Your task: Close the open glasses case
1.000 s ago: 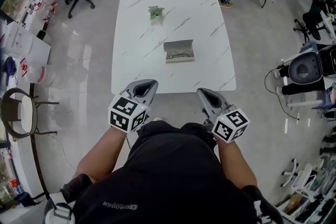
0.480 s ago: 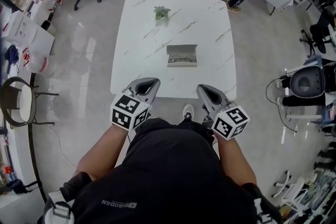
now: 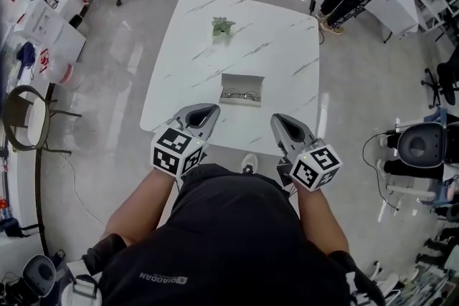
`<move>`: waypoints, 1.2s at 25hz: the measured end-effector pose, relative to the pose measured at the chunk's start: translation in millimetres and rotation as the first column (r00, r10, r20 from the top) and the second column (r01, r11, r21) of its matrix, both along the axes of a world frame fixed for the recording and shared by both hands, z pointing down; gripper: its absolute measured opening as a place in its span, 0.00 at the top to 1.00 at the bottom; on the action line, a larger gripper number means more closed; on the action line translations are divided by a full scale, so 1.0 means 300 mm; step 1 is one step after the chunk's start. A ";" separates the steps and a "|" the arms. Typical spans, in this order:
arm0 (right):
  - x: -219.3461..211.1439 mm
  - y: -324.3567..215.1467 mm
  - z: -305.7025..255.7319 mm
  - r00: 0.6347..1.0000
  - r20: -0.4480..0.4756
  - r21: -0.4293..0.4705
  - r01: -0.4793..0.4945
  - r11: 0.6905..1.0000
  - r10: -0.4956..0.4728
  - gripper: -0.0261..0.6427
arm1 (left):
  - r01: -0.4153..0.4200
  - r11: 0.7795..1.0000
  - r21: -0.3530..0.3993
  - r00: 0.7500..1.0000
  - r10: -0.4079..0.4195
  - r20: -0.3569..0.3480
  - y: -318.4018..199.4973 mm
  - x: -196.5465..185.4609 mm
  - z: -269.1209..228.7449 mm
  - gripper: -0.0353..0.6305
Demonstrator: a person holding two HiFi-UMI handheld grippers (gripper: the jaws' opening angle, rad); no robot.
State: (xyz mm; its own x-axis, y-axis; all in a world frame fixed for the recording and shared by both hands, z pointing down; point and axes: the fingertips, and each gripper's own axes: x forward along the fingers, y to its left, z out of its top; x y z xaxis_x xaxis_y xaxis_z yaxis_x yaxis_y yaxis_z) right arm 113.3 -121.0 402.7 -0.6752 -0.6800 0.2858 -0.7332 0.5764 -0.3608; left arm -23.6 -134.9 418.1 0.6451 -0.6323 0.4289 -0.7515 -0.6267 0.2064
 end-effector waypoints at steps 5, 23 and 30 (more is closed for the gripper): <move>0.110 -0.064 0.011 0.999 0.007 -0.002 0.044 0.999 -0.044 0.96 | 0.040 0.999 0.012 0.999 -0.040 0.026 -0.059 0.094 -0.010 0.94; 0.158 -0.205 0.021 0.999 -0.030 0.026 0.015 1.000 -0.015 0.96 | 0.033 0.998 0.044 0.996 -0.037 0.079 -0.167 0.083 -0.026 0.94; 0.056 -0.199 0.023 0.998 -0.052 0.049 -0.042 0.998 0.044 0.96 | -0.042 0.998 0.039 0.996 0.039 0.079 -0.182 0.022 0.006 0.94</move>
State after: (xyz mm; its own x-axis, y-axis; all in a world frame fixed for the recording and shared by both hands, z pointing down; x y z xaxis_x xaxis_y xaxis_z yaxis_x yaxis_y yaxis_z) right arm 130.1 -180.7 409.6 -0.6300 -0.7219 0.2864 -0.7749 0.5599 -0.2935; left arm -16.9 -189.6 419.8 0.6364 -0.6240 0.4534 -0.7379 -0.6638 0.1221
